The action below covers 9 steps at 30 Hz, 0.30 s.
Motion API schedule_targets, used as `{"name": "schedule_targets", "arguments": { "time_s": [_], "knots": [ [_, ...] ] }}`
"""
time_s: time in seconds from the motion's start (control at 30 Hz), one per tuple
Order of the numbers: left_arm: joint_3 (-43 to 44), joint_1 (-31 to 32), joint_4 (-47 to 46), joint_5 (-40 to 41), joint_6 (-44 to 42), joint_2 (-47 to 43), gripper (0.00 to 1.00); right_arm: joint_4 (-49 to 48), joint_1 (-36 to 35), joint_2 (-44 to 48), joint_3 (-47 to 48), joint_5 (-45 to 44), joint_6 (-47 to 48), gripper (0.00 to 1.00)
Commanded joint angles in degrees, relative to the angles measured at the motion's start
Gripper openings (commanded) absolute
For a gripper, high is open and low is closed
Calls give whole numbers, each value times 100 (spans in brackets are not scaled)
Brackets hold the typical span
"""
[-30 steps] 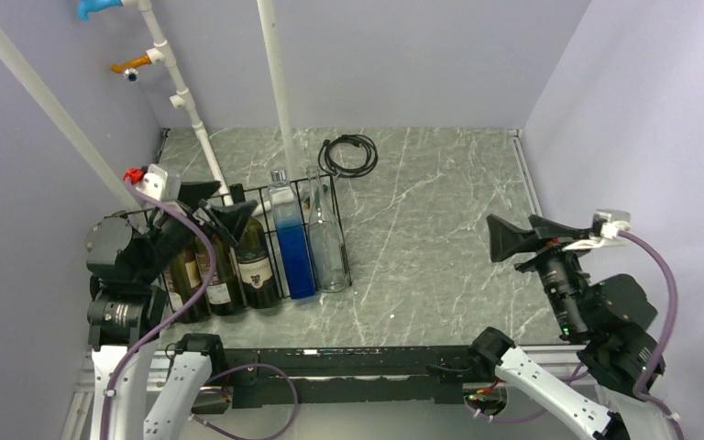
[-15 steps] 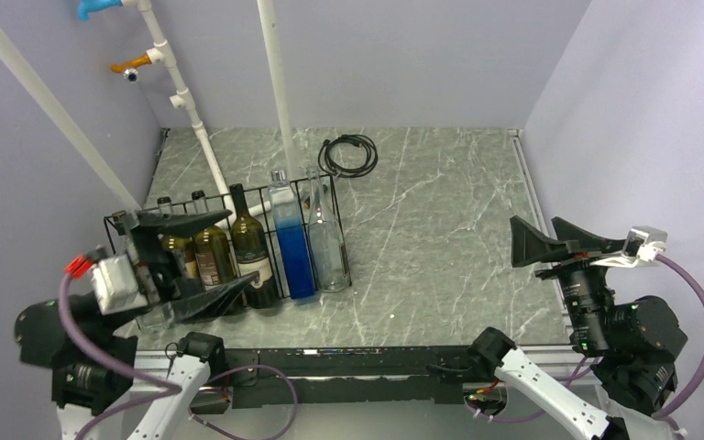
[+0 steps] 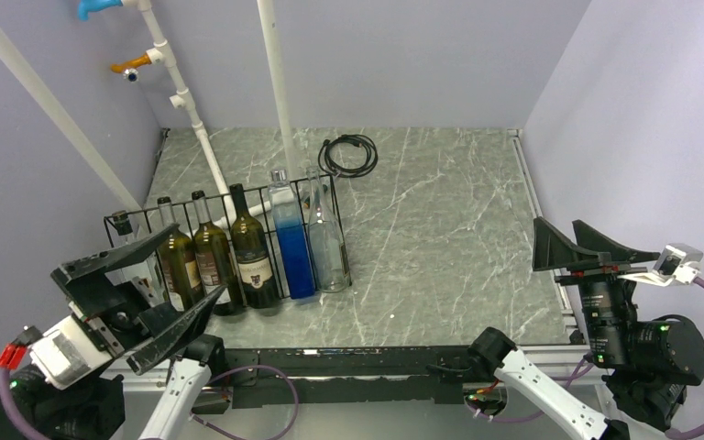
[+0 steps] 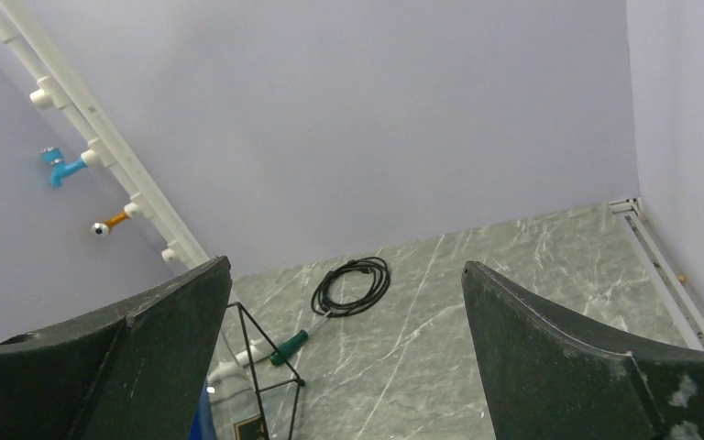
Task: Put the wine bottle on the wine rack
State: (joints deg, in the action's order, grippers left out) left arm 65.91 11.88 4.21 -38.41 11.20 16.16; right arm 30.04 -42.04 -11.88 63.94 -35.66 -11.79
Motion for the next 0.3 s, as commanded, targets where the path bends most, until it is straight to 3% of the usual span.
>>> {"name": "schedule_targets", "arguments": {
  "time_s": [0.0, 0.27],
  "knots": [
    [-130, 16, -493, 882, -90, -233, 99, -152, -14, 24, 112, -152, -7, 100],
    [-115, 16, -505, 1251, -136, -296, 99, -394, -14, 148, -66, 173, 398, 100]
  ]
}}
